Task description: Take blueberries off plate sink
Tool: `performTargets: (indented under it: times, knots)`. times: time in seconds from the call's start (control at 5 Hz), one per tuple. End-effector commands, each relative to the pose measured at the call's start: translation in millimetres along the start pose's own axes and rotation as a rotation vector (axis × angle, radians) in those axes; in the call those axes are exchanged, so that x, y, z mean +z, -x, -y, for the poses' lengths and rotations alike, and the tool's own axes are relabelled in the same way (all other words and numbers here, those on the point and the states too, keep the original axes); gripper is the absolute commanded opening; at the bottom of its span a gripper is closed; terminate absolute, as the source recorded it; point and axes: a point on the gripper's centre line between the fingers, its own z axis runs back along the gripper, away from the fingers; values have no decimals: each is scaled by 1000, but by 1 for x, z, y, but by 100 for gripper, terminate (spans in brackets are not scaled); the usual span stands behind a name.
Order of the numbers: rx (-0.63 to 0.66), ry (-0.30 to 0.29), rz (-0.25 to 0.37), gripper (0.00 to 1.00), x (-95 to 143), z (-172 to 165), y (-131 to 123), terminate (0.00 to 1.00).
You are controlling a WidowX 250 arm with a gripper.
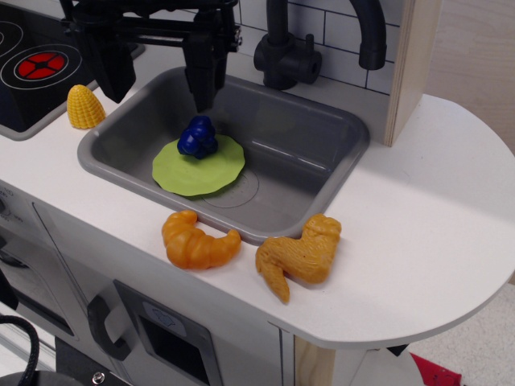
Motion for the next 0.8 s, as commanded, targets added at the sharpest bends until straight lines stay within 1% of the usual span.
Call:
performTargets:
  times: [0.0,0.2,0.4,0.6]
  knots:
    - [0,0,0,100,0,0,0,0]
    - [56,-46,64,100,-13,-12,-24,0]
    - [95,-55,97,100,-30,-27,-49,0]
    - [128,-69,162,100,-44,-38,-75,0]
